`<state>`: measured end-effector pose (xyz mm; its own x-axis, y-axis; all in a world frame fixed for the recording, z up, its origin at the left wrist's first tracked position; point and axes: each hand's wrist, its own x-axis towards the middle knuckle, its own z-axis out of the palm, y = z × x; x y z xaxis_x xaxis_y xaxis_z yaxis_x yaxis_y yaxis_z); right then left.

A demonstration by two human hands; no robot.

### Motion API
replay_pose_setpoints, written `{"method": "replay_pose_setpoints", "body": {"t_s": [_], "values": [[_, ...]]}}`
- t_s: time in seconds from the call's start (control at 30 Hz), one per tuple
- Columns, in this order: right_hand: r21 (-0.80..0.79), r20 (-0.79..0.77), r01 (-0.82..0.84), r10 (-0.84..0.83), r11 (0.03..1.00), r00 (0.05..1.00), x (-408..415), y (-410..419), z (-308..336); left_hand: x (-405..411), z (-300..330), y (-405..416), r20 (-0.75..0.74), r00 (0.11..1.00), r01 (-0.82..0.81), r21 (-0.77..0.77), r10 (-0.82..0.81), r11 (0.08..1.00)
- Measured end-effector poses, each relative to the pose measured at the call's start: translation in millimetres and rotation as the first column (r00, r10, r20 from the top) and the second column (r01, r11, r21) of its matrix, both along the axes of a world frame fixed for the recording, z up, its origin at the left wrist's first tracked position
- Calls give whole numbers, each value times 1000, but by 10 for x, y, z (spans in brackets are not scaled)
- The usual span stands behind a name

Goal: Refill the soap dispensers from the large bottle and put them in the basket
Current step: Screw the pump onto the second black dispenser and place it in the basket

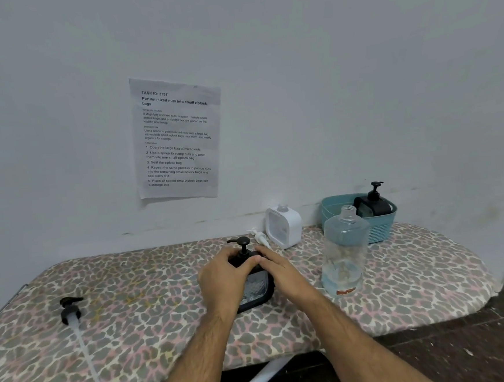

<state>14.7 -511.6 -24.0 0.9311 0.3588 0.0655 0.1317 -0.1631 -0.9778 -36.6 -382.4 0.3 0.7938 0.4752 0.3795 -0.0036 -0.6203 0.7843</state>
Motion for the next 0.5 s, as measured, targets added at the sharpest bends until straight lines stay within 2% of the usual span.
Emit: {"method": "replay_pose_setpoints", "body": {"t_s": [0.5], "values": [[48,2,-2,2,999,1000,44,-19,-98,107,-95,76,79,990,116,27,-117,993]]}}
